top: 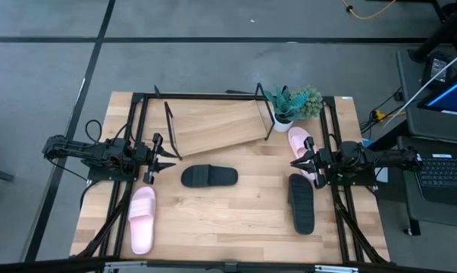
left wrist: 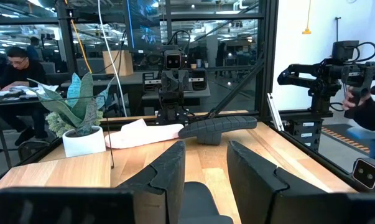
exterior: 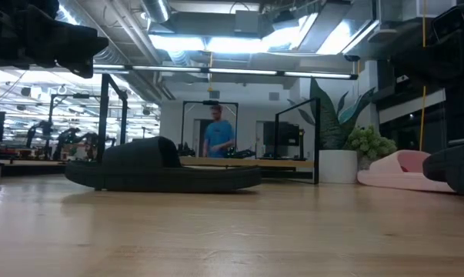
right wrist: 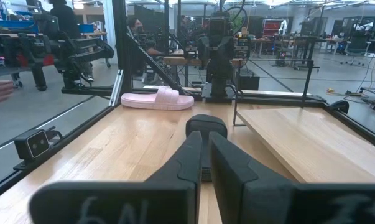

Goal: Pick and place slides into the shelf

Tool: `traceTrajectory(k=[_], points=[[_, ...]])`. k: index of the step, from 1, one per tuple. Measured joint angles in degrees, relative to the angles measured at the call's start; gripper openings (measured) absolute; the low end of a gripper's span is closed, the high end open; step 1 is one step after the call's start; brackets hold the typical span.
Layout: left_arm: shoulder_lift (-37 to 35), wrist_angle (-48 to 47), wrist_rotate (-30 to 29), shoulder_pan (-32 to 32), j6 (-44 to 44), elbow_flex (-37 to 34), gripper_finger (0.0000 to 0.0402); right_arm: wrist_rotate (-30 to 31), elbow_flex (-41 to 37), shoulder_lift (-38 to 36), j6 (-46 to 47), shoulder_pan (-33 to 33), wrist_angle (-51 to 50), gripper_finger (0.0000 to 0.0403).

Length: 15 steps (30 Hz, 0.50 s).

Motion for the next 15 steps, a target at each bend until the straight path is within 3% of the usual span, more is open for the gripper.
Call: traceTrajectory(k=[15], points=[[-0.02, 0.08, 0.02, 0.0, 0.0, 0.01, 0.0111, -0.02, 0.01, 0.0, -0.04, -0.02, 0.66, 0.0033]])
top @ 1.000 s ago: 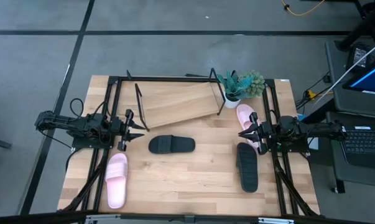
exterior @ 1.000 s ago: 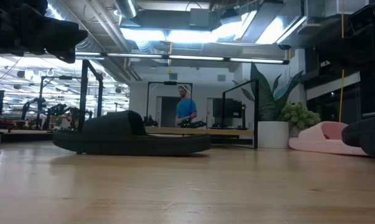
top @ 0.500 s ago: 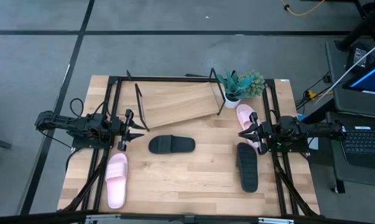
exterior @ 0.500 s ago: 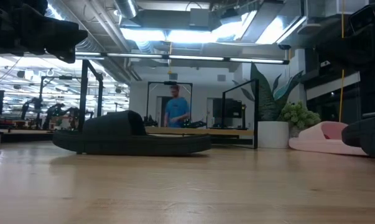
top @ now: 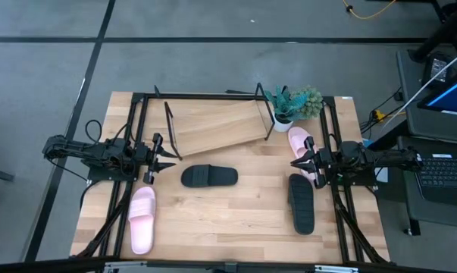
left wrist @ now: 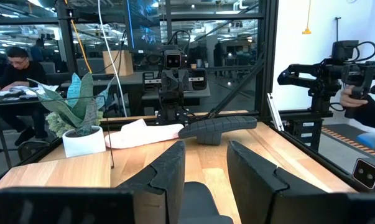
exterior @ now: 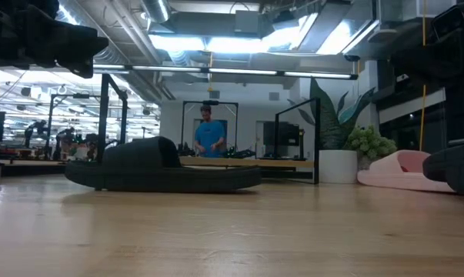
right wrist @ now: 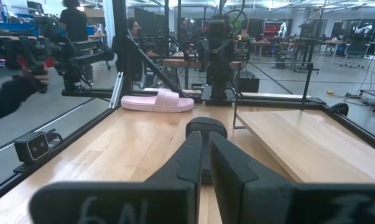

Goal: Pick and place slides into the shelf
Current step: Put the top pink slide on the shelf

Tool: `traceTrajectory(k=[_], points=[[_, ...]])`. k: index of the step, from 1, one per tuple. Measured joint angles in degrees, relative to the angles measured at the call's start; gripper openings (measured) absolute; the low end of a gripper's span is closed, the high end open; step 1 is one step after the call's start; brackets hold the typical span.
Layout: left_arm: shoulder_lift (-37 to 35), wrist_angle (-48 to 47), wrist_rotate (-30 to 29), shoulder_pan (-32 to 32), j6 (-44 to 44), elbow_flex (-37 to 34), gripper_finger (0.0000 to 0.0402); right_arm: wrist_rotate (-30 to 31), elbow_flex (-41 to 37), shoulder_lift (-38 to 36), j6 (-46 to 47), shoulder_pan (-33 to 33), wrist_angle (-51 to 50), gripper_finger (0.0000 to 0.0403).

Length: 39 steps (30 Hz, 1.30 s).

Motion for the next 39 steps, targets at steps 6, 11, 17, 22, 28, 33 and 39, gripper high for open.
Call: traceTrajectory(k=[6, 11, 17, 22, 28, 33, 39], points=[[0.0, 1.63, -0.02, -0.02, 0.04, -0.01, 0.0111, 0.0, -0.01, 0.0, -0.2, 0.0, 1.01, 0.0033], [0.0, 2.14, -3.08, -0.02, 1.21, -0.02, 0.0111, 0.02, 0.0, 0.0, -1.51, 0.0, 1.44, 0.0033], [0.0, 2.02, -5.59, -0.01, 1.6, -0.01, 0.0087, 0.02, -0.01, 0.0, -1.49, 0.0, 1.44, 0.0033], [0.0, -0.11, -5.59, 0.0, 1.55, 0.0, 0.0022, 0.02, -0.01, 0.0, -1.54, 0.01, 1.42, 0.0033], [0.04, -2.55, -8.25, 0.03, 0.39, 0.67, 0.0004, 0.02, -0.01, 0.02, -0.84, 0.0, 2.79, 0.002], [0.93, -7.9, -10.03, 0.03, -0.35, 5.04, 0.0001, 1.3, 2.12, 0.41, 0.0, -0.02, 3.05, 0.0007], [6.89, -11.13, -12.16, 0.89, 0.02, 10.61, 0.0, 7.76, 9.46, 4.73, -1.48, -0.02, -5.09, 0.0004]])
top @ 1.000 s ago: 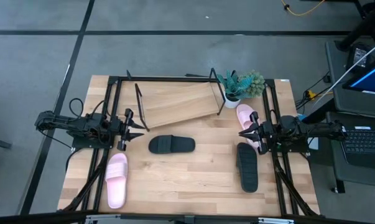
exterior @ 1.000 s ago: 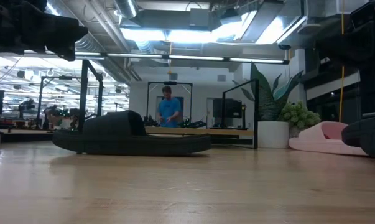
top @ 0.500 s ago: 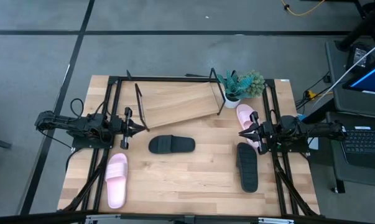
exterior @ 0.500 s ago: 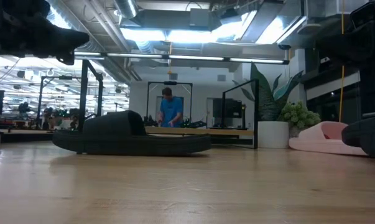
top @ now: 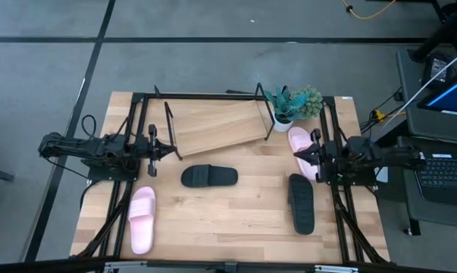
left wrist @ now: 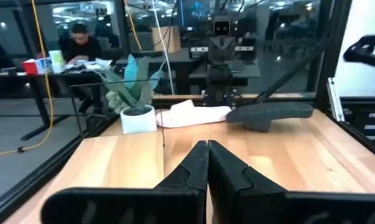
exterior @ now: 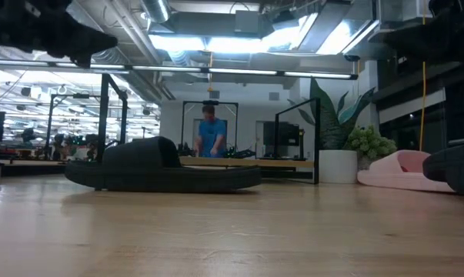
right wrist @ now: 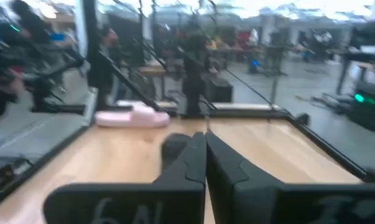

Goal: Pick and place slides into the shelf
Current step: Put the top pink slide on the shelf

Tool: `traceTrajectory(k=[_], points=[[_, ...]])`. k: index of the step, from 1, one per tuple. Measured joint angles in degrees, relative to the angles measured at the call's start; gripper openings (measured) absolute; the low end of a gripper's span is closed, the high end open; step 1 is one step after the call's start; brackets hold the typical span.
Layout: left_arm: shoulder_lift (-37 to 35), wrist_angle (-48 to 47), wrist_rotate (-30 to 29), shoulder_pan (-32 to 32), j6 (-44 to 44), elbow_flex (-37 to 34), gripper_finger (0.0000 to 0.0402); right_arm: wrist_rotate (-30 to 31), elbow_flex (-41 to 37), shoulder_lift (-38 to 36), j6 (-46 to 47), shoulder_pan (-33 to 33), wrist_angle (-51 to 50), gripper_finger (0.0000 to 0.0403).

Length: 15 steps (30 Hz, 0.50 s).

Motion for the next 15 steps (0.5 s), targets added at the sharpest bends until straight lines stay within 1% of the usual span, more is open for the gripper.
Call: traceTrajectory(k=[2, 6, 8, 15], points=[[2.49, -0.16, -0.03, 0.94, 0.02, 1.5, 0.0, 1.18, 3.04, 2.22, -0.71, 0.0, -1.97, 0.0004], [7.4, -0.17, -0.03, 3.26, -0.47, 3.25, 0.0, 1.29, 9.07, 7.73, -3.03, 0.0, -4.01, 0.0003], [9.67, -0.09, 0.03, 4.37, -1.89, 3.98, 0.0, 1.46, 12.29, 10.95, -3.78, 0.0, -6.59, 0.0003], [14.18, 1.67, 4.95, 5.93, -3.44, 5.78, 0.0, 8.9, 24.81, 24.01, -1.85, 0.02, -22.05, 0.0002]])
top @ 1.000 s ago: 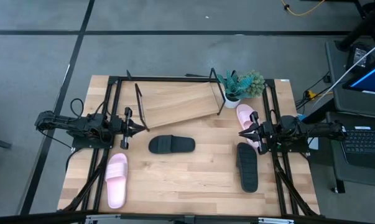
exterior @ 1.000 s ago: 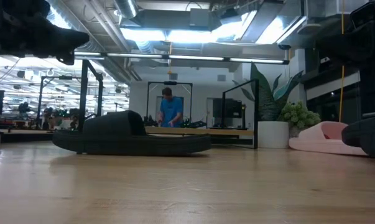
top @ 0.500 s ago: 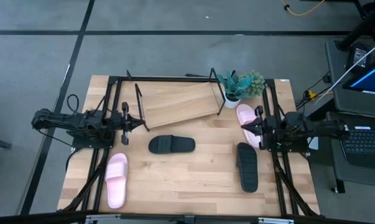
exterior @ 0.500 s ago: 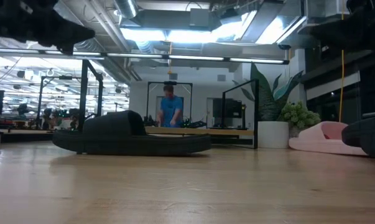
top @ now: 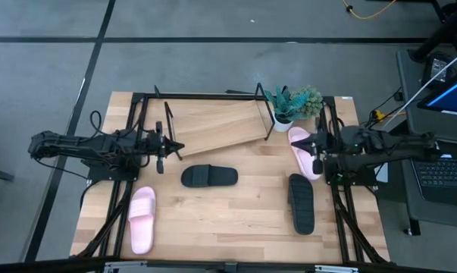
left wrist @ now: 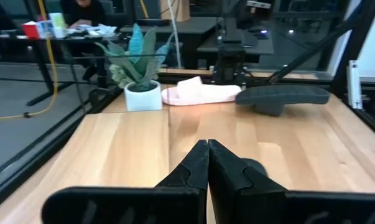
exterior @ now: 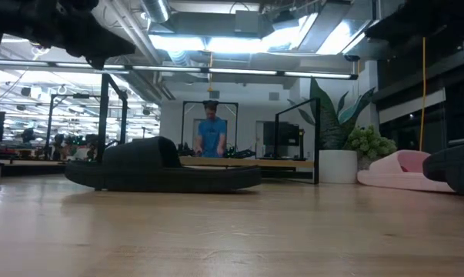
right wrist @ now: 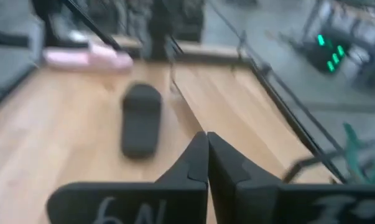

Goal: Pick and place slides into the shelf
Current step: Put the top pink slide on the shelf

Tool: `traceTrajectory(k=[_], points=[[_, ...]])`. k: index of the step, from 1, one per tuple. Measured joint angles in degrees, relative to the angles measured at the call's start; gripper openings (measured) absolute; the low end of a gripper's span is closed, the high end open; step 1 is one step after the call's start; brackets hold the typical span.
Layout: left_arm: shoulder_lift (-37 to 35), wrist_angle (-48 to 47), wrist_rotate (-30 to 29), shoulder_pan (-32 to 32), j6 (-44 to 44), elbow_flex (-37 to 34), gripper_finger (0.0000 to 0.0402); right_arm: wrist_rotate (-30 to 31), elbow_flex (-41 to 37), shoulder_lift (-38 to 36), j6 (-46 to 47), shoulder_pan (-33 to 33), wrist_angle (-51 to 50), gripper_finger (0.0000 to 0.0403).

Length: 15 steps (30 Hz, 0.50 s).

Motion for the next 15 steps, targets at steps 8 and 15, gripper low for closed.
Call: traceTrajectory(k=[8, 15], points=[[0.3, 0.59, 0.4, -0.02, 0.02, 0.02, 0.0, 5.02, 15.35, 15.83, 3.52, 2.63, -17.67, 0.0001], [0.29, 0.6, 0.4, -0.02, 0.47, 0.02, 0.0, 13.91, 25.62, 25.57, 13.61, 6.38, -39.11, 0.0001]])
